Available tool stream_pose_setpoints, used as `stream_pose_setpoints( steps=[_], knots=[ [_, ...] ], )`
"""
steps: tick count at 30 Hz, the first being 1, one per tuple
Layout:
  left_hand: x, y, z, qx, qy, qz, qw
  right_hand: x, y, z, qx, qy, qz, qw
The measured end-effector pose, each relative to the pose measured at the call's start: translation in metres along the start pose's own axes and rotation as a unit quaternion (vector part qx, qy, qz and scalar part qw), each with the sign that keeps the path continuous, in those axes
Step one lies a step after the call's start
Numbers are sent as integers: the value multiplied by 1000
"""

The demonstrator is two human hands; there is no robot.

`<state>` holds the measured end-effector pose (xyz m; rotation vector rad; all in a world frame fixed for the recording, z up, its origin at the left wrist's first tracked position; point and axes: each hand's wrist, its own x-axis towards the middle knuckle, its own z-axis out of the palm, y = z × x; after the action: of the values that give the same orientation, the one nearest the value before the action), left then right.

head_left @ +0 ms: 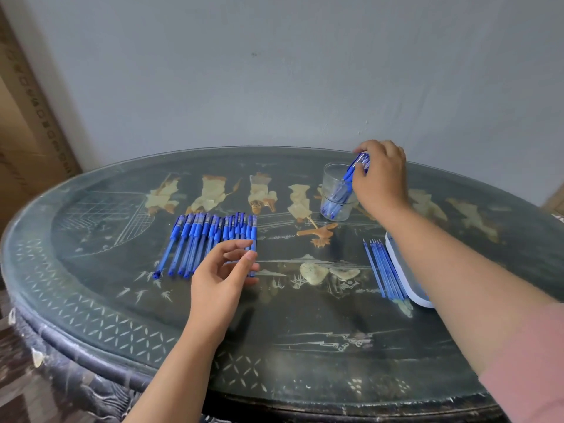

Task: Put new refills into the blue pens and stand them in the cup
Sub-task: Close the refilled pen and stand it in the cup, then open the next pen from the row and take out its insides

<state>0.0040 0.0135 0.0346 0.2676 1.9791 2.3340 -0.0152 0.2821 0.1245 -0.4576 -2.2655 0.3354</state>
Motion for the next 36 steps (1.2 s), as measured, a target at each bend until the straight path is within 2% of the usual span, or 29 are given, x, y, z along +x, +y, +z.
stream_pose_setpoints(
  steps=[1,3,6,8,13,17,22,27,32,36],
  knots=[
    [0,1,0,-6,2,1,1000,-12,-10,1,20,17,-3,1000],
    [-1,2,-1,-21,10,4,1000,-40,-30,10,61,-5,3,998],
    [0,4,-5,-34,27,18,999,-83,-57,34,116,-113,29,986],
    [1,4,-9,-30,47,30,998,-106,-71,50,153,-169,77,971],
    [4,0,-18,-17,84,43,995,-132,-99,75,114,-236,150,953],
    [6,-2,-18,-15,86,40,995,-136,-114,84,14,-243,149,958],
    [5,-2,-18,-13,85,38,996,-133,-121,87,-26,-241,194,951],
    [6,-3,-18,-1,78,35,996,-129,-121,88,-8,-245,224,943],
    [7,-4,-18,3,79,40,996,-128,-114,92,42,-217,263,939],
    [7,-6,-18,10,83,41,996,-130,-98,74,72,-191,241,949]
  ],
)
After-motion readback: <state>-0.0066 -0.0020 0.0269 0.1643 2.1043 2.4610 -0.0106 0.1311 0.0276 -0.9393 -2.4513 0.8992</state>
